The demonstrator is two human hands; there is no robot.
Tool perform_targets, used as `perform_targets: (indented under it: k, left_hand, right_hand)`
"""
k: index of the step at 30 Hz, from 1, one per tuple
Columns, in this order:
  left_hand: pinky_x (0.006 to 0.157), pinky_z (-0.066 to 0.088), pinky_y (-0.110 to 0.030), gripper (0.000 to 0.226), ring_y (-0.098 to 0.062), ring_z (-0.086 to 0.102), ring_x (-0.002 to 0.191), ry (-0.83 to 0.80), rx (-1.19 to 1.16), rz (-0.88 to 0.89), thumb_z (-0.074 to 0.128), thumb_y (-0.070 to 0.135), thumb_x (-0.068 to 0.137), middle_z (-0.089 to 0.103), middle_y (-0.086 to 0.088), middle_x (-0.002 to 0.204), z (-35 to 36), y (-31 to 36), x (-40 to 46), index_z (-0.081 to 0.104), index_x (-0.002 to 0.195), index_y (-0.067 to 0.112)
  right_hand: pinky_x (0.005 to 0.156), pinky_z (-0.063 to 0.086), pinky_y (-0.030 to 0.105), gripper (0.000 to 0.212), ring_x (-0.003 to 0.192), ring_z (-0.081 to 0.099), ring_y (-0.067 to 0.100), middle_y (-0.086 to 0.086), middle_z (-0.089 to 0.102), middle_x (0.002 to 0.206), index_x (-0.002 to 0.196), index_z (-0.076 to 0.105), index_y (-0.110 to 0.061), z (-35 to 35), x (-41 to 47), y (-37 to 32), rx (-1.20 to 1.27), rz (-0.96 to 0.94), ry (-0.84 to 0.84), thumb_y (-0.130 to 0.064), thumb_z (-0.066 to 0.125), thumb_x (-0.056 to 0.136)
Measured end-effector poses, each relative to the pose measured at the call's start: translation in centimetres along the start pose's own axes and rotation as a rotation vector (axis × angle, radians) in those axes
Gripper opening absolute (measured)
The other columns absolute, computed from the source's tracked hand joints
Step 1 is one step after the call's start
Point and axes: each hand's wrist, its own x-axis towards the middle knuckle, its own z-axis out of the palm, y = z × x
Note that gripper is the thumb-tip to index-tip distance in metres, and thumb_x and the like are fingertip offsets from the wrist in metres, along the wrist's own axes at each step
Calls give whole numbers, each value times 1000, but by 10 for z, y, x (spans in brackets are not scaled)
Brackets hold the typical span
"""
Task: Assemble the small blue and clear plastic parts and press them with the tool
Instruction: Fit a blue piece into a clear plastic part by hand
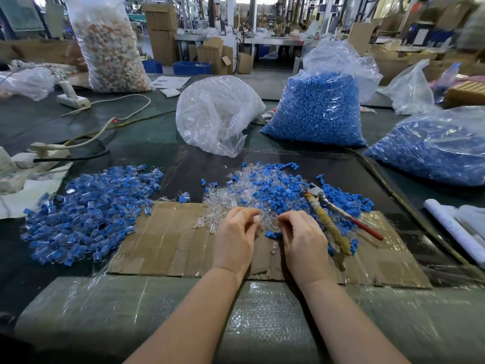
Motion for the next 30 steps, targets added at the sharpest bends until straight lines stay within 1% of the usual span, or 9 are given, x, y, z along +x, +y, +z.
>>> perform_targets:
  k: [6,9,12,15,18,22,26,28,30]
  left_hand:
    - [73,34,5,28,12,49,75,29,20,32,61,-2,85,55,9,89,-1,0,0,66,110,8]
    - [72,33,4,26,10,47,72,24,45,37,60,1,87,51,12,87,0,-1,1,66,111,7]
    - [73,33,2,25,2,47,74,-11,75,21,57,6,90,48,11,88,2,-3,1,66,113,9]
    - [74,34,1,20,-3,48,81,-32,83,3,55,9,91,48,11,91,3,-5,1,67,107,12]
    - [74,34,1,15,-1,48,80,-21,68,1,56,8,91,49,11,90,3,-5,2,68,100,12]
    - [74,35,0,11,-2,49,79,-7,49,0,58,7,90,52,10,87,2,-5,3,67,94,10]
    - [72,34,-1,9,-3,48,78,2,54,-5,58,7,89,55,9,87,2,-5,3,65,92,12]
    - [72,35,-2,9,-4,49,78,5,54,-8,58,7,89,56,8,86,2,-6,3,65,91,12]
    - [72,34,-1,9,-3,48,77,9,51,-12,59,7,89,56,8,85,2,-6,3,65,90,13]
  right_hand:
    - [72,35,32,18,76,60,24,1,63,80,80,65,-12,-2,-2,-2,-97,-22,-9,1,68,68]
    - [74,34,34,13,76,60,24,-1,63,77,76,65,-14,-3,-3,-2,-134,-22,-23,-5,66,67]
    - [77,26,33,1,80,58,24,-2,63,79,76,68,-16,-1,-4,0,-191,1,-62,-16,67,77]
    - [80,21,32,15,89,53,18,-7,63,86,81,71,-22,1,-2,2,-244,60,-139,-32,61,86]
    - [79,20,31,19,90,52,17,-7,61,86,82,70,-22,1,-1,1,-268,51,-144,-34,57,89]
    - [74,24,32,14,77,55,21,-3,61,77,76,66,-17,-3,-3,-3,-199,9,-35,-26,60,84]
    - [72,30,33,13,68,52,17,-7,59,70,72,61,-21,-6,-7,-6,-309,-108,-112,-34,59,75]
    - [71,31,34,11,65,54,18,-7,59,67,70,59,-21,-5,-8,-7,-354,-160,-146,-30,65,71]
    - [66,40,33,11,61,56,19,-4,60,65,69,61,-18,-2,-8,-5,-356,-188,-142,-20,72,69]
